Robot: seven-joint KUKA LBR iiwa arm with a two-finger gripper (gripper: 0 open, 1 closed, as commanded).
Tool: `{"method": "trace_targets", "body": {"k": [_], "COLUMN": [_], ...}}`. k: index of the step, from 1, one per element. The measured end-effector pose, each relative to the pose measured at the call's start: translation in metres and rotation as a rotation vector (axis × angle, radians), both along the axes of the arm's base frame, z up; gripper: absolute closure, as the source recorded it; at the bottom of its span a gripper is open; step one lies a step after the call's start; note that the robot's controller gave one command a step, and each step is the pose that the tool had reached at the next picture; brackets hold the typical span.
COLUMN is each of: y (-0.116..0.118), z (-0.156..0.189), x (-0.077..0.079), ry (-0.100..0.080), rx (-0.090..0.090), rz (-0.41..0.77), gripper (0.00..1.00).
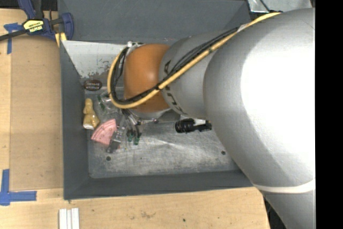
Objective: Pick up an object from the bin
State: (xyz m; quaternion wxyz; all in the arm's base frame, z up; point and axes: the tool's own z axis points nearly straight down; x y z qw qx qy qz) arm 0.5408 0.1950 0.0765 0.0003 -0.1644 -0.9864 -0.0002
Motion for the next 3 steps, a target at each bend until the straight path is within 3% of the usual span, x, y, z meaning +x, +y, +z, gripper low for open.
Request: {"method": "trace_targets", "body": {"k": [1, 2, 3], "y": [0.042, 0.042, 0.027], "z": [-0.001, -0.001, 0.124], "x": [-0.035, -0.035, -0.033], "ry": [-0.004, -0.005, -0.002], "rx": [-0.002, -0.002, 0.0], "rz": [0.084, 0.083, 0.087], "gripper": [1.0, 1.0, 1.0]}}
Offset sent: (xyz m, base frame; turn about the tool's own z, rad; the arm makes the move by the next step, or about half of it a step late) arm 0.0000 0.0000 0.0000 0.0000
